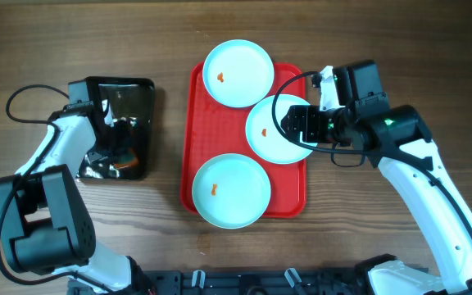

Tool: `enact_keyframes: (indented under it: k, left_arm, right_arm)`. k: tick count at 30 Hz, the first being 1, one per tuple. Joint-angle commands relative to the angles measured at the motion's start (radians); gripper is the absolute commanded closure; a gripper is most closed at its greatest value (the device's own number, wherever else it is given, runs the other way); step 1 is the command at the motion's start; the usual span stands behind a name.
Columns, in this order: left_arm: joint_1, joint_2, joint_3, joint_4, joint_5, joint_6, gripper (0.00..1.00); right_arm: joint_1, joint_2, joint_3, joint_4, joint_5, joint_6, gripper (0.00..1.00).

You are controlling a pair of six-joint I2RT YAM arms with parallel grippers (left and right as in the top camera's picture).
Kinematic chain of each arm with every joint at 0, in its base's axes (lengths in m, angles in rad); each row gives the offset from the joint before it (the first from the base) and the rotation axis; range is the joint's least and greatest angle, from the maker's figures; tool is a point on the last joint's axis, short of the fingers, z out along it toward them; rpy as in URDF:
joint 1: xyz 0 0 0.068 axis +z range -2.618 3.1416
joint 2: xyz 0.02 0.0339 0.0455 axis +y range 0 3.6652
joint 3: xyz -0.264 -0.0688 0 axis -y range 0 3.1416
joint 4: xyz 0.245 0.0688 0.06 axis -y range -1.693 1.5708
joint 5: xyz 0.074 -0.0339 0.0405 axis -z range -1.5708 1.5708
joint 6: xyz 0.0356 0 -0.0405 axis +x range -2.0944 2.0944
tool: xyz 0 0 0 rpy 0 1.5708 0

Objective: Clean dirty plates on tray and stack at the side
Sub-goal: 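Grasp the orange-green sponge with the left gripper and dip it in water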

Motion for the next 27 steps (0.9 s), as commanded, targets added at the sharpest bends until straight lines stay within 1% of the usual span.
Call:
enact_keyframes:
  k: [1, 6, 8, 11, 22, 27]
  left_arm:
    - [0.002, 0.002, 0.007, -0.03, 0.043, 0.009, 0.96]
    - [0.0, -0.054, 0.141, -0.167, 0.049, 0.009, 0.96]
    - [-0.003, -0.076, 0.178, -0.198, 0.049, 0.008, 0.96]
    - [-0.005, -0.101, 0.188, -0.201, 0.048, 0.008, 0.96]
    - [-0.005, -0.104, 0.188, -0.227, 0.046, 0.009, 0.96]
    - [-0.005, -0.104, 0.188, -0.23, 0.097, 0.01, 0.96]
  right_arm:
    - [0.004, 0.008, 0.0, -0.001, -0.008, 0.011, 0.11]
    - [0.004, 0.008, 0.0, -0.001, -0.008, 0.01, 0.1]
    - [0.004, 0.008, 0.0, 0.0, -0.008, 0.009, 0.1]
    - [0.004, 0.008, 0.0, 0.003, -0.008, 0.01, 0.1]
    - [0.004, 0.008, 0.0, -0.001, -0.008, 0.007, 0.1]
    - [0.004, 0.008, 0.0, 0.0, -0.008, 0.008, 0.1]
